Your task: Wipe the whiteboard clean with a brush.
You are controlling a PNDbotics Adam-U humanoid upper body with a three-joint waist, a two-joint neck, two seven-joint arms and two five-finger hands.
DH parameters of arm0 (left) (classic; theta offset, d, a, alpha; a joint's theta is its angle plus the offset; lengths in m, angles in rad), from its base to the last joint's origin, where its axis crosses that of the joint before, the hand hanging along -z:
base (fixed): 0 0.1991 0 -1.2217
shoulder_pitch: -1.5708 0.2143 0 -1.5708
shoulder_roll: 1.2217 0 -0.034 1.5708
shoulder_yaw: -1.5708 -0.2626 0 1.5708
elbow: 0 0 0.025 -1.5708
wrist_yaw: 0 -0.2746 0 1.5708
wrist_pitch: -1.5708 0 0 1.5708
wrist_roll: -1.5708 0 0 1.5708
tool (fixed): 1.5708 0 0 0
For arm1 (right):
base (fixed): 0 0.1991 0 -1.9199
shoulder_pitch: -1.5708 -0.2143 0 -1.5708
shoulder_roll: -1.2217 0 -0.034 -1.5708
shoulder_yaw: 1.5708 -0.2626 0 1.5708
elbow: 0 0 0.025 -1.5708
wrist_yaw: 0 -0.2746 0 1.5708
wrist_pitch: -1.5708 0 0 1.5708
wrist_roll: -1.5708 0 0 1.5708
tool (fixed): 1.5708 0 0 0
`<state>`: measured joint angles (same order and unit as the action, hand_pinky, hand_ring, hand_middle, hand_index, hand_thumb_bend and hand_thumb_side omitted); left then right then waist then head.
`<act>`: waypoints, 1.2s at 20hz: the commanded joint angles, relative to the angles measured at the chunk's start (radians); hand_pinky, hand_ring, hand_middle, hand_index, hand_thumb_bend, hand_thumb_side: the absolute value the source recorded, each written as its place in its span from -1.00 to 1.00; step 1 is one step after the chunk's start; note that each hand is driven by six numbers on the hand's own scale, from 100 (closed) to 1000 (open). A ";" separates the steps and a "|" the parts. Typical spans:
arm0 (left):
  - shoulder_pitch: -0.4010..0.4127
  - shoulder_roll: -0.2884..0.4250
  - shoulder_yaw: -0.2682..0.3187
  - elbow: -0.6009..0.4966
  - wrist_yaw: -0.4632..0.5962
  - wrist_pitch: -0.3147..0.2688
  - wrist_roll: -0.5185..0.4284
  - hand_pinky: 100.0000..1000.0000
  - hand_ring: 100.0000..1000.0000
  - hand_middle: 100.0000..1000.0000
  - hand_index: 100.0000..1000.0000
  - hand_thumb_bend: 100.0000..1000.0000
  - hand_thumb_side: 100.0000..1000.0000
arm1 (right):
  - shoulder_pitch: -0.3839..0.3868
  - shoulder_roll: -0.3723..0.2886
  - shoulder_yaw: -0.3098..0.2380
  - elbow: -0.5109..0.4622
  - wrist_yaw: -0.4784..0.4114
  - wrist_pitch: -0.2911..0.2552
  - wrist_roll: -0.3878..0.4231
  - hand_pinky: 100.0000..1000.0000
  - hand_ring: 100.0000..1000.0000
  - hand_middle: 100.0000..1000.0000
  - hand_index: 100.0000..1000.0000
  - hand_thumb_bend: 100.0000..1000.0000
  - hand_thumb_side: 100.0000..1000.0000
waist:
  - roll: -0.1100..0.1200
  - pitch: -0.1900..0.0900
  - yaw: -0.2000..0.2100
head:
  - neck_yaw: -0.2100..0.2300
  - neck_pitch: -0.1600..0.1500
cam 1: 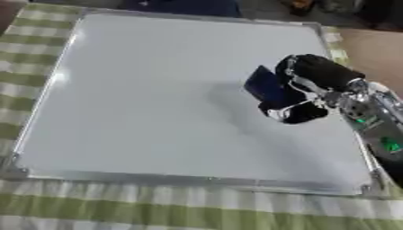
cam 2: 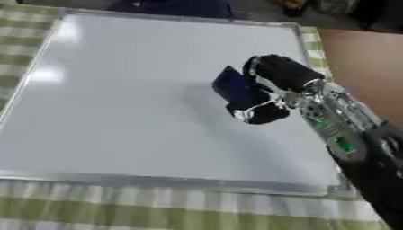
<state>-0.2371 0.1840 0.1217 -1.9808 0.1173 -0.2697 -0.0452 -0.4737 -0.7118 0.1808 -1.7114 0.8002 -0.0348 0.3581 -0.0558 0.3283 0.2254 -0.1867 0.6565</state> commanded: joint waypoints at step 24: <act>-0.012 0.009 0.003 -0.019 -0.005 0.000 -0.002 -0.18 -0.12 -0.13 -0.26 -1.00 1.00 | -0.059 -0.082 -0.065 0.220 -0.025 0.028 -0.043 0.10 0.40 -0.38 -1.00 -0.63 -0.22 | 0.007 -0.001 0.017 | -0.032 -0.023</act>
<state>-0.2388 0.1840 0.1217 -1.9808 0.1146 -0.2686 -0.0468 -0.5181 -0.7526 0.1330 -1.4940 0.7687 -0.0077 0.3225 -0.0513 0.3433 0.2410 -0.2144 0.6472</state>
